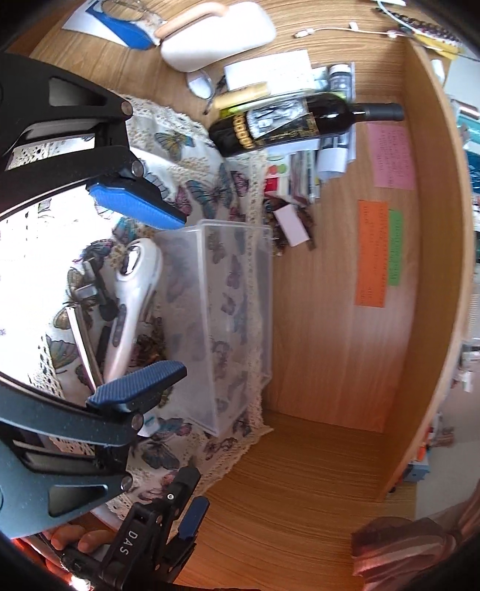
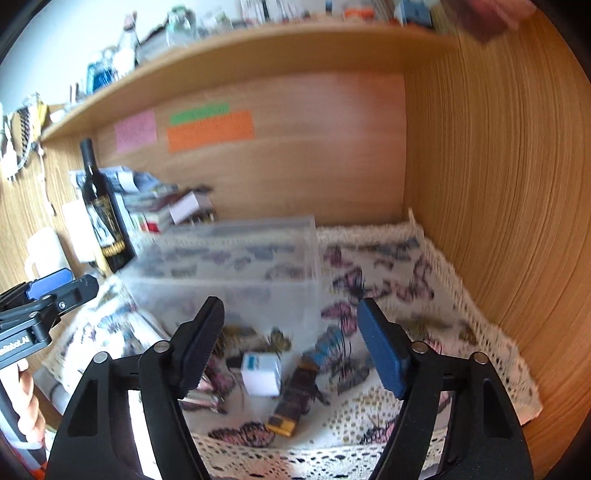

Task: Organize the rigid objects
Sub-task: 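Lower the right gripper onto the brown-and-gold bottle and close it, then lift the bottle with the right gripper, lower it into the clear box, open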

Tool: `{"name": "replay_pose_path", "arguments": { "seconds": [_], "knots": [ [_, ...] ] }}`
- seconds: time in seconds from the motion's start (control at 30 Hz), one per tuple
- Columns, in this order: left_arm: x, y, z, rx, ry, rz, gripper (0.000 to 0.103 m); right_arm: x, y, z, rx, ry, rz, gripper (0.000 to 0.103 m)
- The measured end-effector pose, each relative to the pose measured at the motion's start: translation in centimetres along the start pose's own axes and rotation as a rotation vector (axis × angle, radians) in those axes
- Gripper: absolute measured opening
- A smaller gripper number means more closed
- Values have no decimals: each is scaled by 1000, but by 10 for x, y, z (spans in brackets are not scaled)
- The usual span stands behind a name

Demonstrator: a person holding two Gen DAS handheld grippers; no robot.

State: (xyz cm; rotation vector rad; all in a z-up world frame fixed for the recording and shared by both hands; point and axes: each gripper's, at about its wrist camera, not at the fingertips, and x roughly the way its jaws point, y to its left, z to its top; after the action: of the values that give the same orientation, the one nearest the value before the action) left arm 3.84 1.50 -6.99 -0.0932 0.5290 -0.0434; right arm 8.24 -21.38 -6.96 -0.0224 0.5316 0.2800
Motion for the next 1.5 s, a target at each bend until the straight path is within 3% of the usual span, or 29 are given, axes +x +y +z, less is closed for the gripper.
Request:
{"name": "replay_pose_path", "arguments": {
  "seconds": [0.57,0.77,0.9,0.97,1.17,1.27,1.5],
  "knots": [
    [44,17,-49,-61,218,21,71,41,-13,-45,4,213,7,57],
    [61,16,-59,-73,270,15,61,55,-13,-51,12,252,19,49],
    [66,12,-58,-65,269,5,60,60,-12,-53,0,259,15,44],
    [70,7,-58,-51,274,-4,54,61,-12,-54,-7,257,13,40],
    [69,6,-60,-42,250,7,50,62,-18,-53,6,256,4,21],
    [65,8,-61,-49,245,12,37,61,-20,-54,14,251,8,20],
    [56,14,-59,-57,219,18,37,52,-18,-50,4,215,-17,20]
  ]
}}
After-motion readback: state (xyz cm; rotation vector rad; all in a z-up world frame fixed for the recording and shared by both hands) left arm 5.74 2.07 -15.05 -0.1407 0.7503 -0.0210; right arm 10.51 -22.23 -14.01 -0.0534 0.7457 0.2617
